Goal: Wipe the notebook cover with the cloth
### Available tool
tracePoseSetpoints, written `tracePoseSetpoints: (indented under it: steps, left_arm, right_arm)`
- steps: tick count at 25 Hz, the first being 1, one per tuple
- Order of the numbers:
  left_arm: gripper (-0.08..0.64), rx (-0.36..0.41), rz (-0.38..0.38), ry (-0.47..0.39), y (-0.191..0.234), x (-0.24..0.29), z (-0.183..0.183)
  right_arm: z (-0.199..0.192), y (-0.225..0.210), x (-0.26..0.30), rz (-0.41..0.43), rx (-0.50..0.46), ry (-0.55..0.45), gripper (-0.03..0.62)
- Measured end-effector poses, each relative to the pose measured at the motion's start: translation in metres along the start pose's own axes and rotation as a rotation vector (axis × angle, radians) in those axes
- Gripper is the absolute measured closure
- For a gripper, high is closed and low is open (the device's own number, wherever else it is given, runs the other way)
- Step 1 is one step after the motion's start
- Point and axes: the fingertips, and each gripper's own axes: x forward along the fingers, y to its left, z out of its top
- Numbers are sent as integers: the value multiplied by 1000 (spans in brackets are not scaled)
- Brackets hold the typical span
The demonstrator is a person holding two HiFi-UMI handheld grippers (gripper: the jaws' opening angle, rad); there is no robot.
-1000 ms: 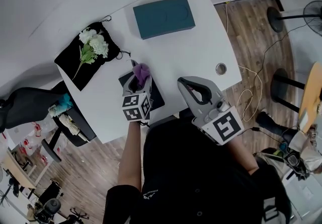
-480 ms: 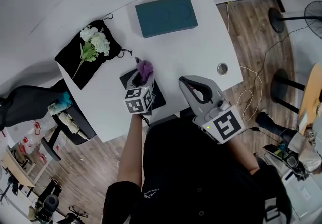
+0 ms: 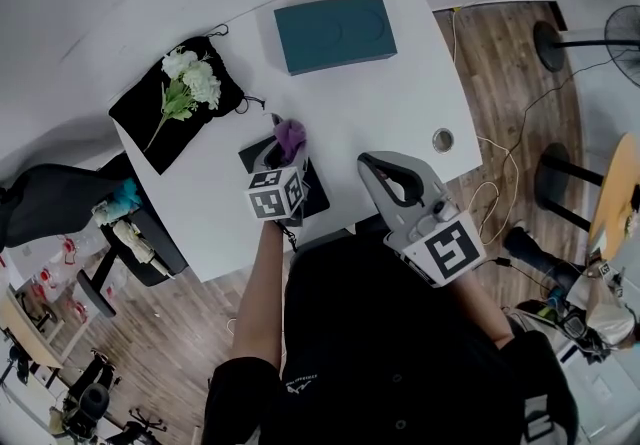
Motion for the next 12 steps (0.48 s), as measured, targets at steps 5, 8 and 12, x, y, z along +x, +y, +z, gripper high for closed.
tracePoseSetpoints:
  steps: [5,8,12]
  left_arm:
    - [380,1,5,-3,1,-2,0]
    - [380,-5,12,-8,6,-4,0]
    - [380,-7,19,-12,10,-8,0]
  right_arm:
    - [-3,2,0,3,-14,16,586]
    - [-2,3,1,6,-18,14,587]
    - [-3,4,0,6,-22,17,586]
